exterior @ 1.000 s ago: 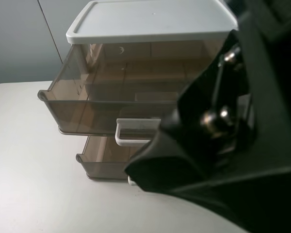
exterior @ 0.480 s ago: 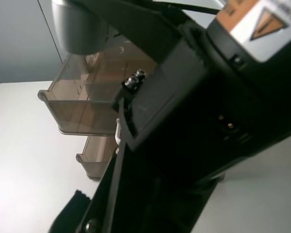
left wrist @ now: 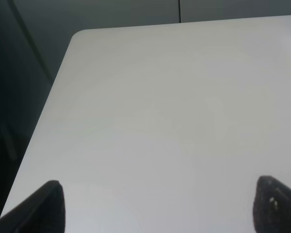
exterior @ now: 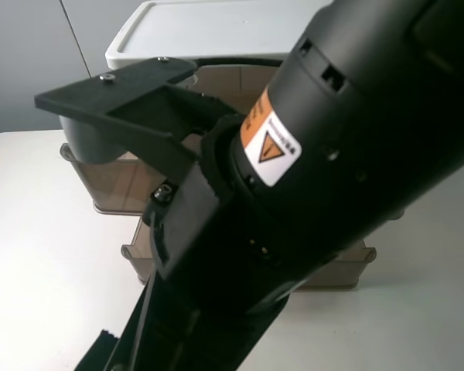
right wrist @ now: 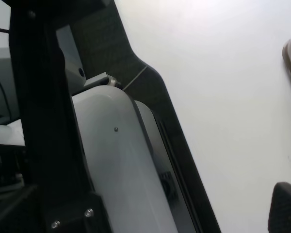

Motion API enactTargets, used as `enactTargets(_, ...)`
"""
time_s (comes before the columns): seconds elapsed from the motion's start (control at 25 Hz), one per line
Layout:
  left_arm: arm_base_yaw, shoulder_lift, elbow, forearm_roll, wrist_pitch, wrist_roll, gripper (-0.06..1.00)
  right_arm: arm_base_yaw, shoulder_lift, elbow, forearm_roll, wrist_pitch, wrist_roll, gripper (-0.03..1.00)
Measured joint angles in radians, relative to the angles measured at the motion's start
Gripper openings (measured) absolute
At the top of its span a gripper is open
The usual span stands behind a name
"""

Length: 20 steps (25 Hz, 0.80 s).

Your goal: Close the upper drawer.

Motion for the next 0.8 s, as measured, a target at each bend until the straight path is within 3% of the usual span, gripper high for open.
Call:
enactTargets(0.16, 0.0, 0.0, 0.0, 0.0, 0.0, 0.0, 0.74, -0.024, 0.004, 0.038, -0.032, -0.01, 0.0, 0.7)
enactTargets(0.56, 0.0, 0.0, 0.0, 0.0, 0.0, 0.0, 0.74, -0.077, 0.004, 0.042, -0.244, 0.005, 0.067, 0.7)
enactTargets(0.8, 0.0, 0.0, 0.0, 0.0, 0.0, 0.0, 0.74, -0.097, 0.015, 0.042, -0.341, -0.051, 0.069, 0.7)
